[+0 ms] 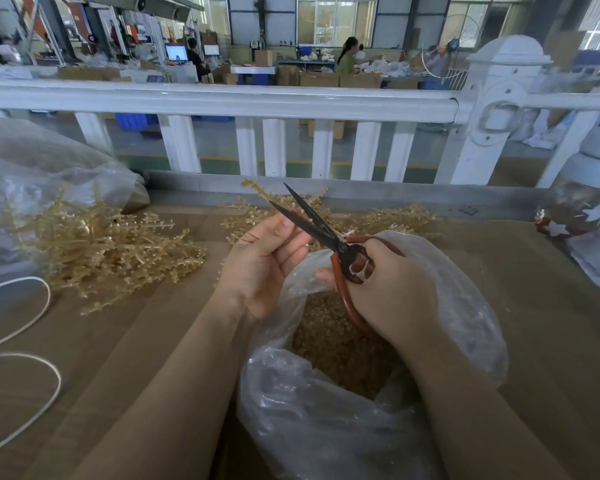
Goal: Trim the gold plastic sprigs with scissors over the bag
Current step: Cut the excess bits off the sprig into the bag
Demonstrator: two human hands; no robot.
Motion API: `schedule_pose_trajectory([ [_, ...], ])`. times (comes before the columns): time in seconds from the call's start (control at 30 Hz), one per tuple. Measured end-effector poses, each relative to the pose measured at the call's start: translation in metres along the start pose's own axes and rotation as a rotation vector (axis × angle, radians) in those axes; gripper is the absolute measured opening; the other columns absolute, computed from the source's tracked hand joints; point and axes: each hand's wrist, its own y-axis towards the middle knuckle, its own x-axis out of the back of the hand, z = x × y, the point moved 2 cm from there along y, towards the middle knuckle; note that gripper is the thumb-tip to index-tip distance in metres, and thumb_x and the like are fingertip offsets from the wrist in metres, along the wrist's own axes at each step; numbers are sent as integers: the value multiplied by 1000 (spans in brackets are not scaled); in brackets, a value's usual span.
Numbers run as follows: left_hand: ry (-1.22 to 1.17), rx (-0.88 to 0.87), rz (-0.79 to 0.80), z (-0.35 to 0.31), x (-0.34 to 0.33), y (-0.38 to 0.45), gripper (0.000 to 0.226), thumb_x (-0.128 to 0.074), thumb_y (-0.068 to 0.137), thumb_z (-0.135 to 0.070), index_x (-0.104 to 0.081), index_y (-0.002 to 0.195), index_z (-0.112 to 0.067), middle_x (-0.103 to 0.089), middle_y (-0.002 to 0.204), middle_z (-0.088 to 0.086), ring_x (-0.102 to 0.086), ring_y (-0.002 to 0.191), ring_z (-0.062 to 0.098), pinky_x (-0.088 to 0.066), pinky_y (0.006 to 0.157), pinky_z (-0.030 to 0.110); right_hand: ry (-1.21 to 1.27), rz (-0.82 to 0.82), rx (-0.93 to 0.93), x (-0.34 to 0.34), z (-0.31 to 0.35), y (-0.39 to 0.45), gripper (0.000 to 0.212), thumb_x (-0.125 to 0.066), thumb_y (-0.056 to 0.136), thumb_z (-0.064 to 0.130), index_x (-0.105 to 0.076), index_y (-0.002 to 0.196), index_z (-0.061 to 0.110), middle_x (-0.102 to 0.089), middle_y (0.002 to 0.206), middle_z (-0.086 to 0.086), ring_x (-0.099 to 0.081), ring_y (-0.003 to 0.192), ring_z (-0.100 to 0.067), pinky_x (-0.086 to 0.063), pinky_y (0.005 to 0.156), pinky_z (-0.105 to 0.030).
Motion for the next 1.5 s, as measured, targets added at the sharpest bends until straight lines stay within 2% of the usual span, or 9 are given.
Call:
schedule_pose_trajectory([
  [0.17,-2,0,13,-1,0,0,18,-65,79,-15,-81,87,-17,-78,94,4,-74,81,9,-58,63,17,-11,-22,-10,-1,-2,0,56,-53,75,83,-54,73,27,-57,64,15,-53,58,-3,-54,56,-30],
  [0.37,-7,8,10,-1,0,0,18,-65,80,-15,-81,86,-17,-77,95,4,-74,82,10,-57,62,17,0,-38,19,-1,0,0,53,-55,76,80,-55,72,27,-59,65,15,-53,58,-2,-54,55,-27],
  [0.47,-9,7,-5,-2,1,1,16,-66,78,-14,-81,85,-16,-77,94,5,-74,80,10,-58,62,18,19,-16,12,-1,1,1,56,-50,73,85,-51,70,30,-54,62,18,-51,57,0,-52,55,-26],
  [0.6,21,-2,-20,-2,2,1,14,-68,76,-16,-79,85,-16,-77,89,3,-74,78,10,-57,60,17,44,-3,-11,-1,0,1,59,-51,71,86,-58,73,28,-58,63,15,-54,58,-2,-53,57,-28],
  [0.8,73,-7,-8,-2,3,0,17,-70,75,-17,-78,90,-13,-77,91,6,-74,79,12,-58,63,19,9,-18,-7,1,1,1,64,-45,71,88,-54,70,25,-54,60,15,-51,54,-3,-53,54,-31],
  [0.93,70,2,-2,-3,1,-1,15,-70,76,-16,-78,88,-14,-77,88,5,-73,75,11,-57,61,19,48,-28,10,0,2,0,66,-45,72,87,-59,73,23,-61,65,12,-56,58,-5,-55,57,-33],
  [1.23,112,-9,4,-4,-1,-2,10,-70,77,-17,-79,82,-17,-76,81,2,-72,70,9,-57,61,18,67,10,-23,-3,-2,2,67,-44,70,89,-62,79,25,-62,68,13,-57,62,-2,-55,61,-29],
  [1.37,169,-7,9,-2,-3,-3,16,-72,73,-17,-76,88,-11,-75,79,6,-72,69,12,-56,60,19,37,-5,-14,-2,-2,1,62,-52,75,83,-62,79,22,-65,71,10,-58,61,-5,-56,60,-30],
  [1.5,179,-20,4,-3,-3,-3,14,-72,72,-17,-77,85,-12,-75,79,6,-72,70,12,-56,62,20,29,-4,-14,-1,-2,2,57,-55,76,80,-60,77,23,-64,69,10,-57,60,-6,-56,59,-32],
])
